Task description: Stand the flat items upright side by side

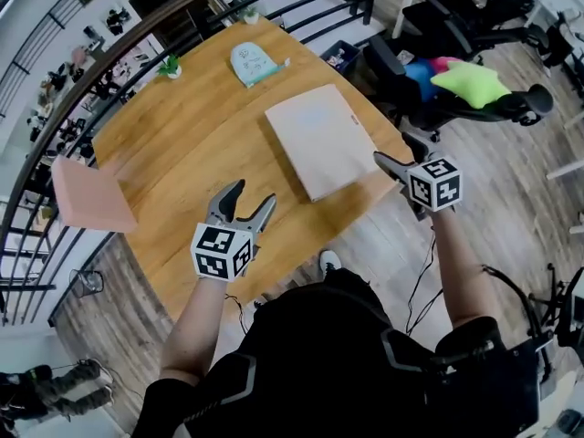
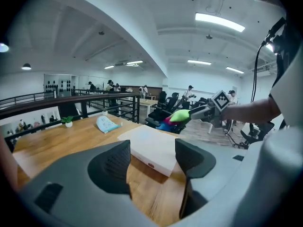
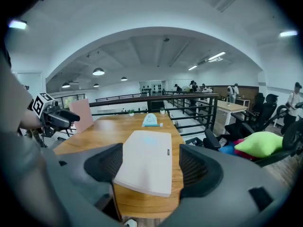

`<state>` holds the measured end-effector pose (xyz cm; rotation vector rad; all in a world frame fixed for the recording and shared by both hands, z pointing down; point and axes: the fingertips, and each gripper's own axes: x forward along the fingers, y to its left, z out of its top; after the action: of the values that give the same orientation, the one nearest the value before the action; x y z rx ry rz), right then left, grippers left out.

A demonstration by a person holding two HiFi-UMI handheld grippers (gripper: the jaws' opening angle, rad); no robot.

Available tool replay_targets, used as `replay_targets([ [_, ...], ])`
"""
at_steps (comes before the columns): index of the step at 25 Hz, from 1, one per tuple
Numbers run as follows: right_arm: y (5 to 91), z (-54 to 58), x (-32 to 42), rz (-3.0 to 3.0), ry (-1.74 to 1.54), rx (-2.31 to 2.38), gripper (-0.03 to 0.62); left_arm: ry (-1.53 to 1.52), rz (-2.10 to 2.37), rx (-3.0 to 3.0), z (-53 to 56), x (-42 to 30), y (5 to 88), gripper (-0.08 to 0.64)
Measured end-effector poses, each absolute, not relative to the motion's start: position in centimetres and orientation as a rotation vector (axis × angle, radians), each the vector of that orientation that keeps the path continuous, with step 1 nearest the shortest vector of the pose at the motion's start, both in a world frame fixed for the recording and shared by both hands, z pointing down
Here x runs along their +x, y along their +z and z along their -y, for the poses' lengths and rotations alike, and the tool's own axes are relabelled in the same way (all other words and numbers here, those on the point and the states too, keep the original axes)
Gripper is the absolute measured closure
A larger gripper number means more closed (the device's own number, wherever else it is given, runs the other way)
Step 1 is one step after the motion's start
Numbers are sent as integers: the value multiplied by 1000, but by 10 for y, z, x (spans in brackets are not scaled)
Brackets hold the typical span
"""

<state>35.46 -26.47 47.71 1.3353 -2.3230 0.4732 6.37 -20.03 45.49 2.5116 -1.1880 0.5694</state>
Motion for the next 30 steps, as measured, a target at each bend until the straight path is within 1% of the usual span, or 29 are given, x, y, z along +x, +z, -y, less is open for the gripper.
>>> replay_targets([
  [8, 552, 279, 372, 2264, 518, 1063, 216, 704, 1170, 2353, 207, 108, 537, 244],
  [14, 599, 280, 380, 2240, 613, 956, 216, 934, 1057, 2327, 207, 136, 597, 235],
  [17, 622, 281, 379, 2199, 548, 864, 216, 1009, 1006, 2299, 206, 146, 624, 224],
  [24, 659, 270, 370, 2151, 519, 626, 216, 1097, 938, 2335, 211, 161, 648, 224],
  [30, 675, 274, 362, 2146, 520, 565, 216, 1132, 905, 2302, 214, 170, 657, 224],
])
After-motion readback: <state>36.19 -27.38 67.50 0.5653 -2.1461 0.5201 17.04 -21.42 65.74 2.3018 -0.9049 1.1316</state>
